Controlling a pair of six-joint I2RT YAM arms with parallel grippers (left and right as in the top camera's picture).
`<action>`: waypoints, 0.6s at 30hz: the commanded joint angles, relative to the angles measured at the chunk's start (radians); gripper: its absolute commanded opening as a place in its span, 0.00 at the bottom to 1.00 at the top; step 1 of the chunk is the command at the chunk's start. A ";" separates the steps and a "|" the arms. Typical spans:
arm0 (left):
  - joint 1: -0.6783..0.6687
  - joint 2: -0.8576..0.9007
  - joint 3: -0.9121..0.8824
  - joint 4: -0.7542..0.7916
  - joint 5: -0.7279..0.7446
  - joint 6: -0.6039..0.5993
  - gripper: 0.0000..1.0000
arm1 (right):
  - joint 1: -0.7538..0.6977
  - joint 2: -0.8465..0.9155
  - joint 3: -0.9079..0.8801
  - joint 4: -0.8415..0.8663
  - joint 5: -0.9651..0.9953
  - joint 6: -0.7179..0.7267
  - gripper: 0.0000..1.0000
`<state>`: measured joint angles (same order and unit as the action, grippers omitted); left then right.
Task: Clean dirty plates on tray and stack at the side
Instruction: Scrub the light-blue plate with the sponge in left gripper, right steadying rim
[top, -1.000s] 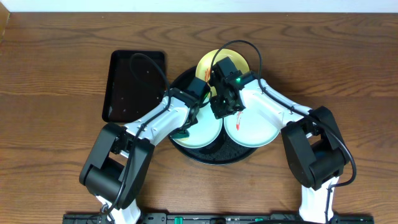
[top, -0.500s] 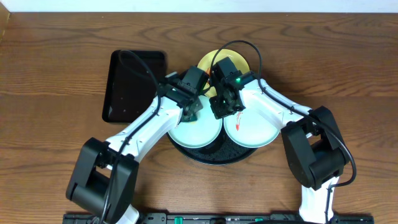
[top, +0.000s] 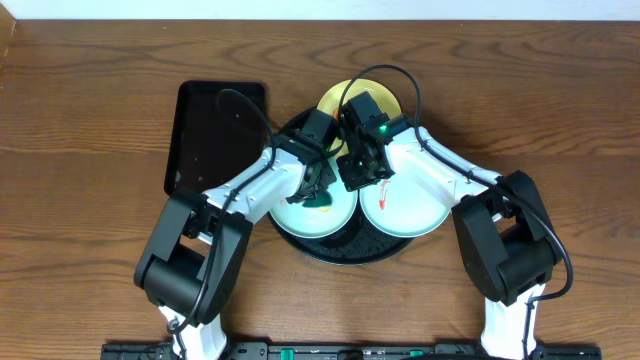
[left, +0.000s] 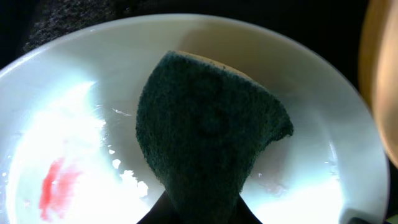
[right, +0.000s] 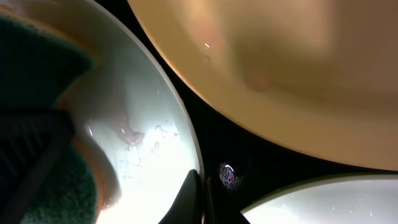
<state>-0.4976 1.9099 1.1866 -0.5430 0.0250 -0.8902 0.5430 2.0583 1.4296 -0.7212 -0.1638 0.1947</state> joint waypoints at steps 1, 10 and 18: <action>0.024 0.047 -0.003 -0.067 -0.016 0.007 0.07 | 0.001 0.009 0.003 -0.008 0.017 0.002 0.01; 0.064 0.047 -0.003 -0.213 -0.177 0.089 0.08 | 0.001 0.009 0.003 -0.013 0.029 0.002 0.01; 0.072 0.042 -0.002 -0.232 -0.209 0.090 0.07 | 0.001 0.009 0.003 -0.016 0.029 0.002 0.01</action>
<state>-0.4519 1.9125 1.2030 -0.7376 -0.0708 -0.8108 0.5430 2.0583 1.4296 -0.7227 -0.1623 0.1947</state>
